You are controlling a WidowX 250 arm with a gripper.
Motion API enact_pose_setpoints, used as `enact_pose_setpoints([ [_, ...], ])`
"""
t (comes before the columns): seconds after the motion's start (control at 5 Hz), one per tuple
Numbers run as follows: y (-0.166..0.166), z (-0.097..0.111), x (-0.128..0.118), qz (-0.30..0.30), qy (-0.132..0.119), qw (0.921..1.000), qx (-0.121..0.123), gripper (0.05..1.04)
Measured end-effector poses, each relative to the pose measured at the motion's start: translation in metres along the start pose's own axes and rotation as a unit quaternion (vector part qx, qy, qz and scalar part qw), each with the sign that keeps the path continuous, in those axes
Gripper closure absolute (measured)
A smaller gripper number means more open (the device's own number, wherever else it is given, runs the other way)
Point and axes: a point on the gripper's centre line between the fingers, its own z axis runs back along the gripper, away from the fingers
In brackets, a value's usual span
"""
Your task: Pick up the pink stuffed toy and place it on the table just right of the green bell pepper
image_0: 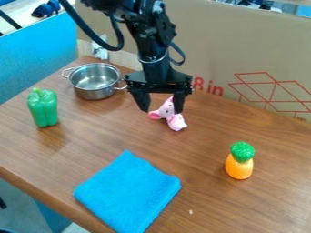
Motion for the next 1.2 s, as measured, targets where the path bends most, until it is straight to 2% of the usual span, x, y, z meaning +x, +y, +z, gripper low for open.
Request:
enact_pose_setpoints([
  [0.4,-0.009,0.001,0.002,0.085,0.001,0.9964,-0.005,0.073],
  [0.8,-0.009,-0.02,0.005,0.146,0.019,0.989,0.011,0.073],
  [1.0,-0.008,-0.038,0.0,0.168,0.042,0.9847,0.022,0.073],
  [1.2,-0.004,-0.05,-0.002,0.171,0.044,0.9829,0.052,0.073],
])
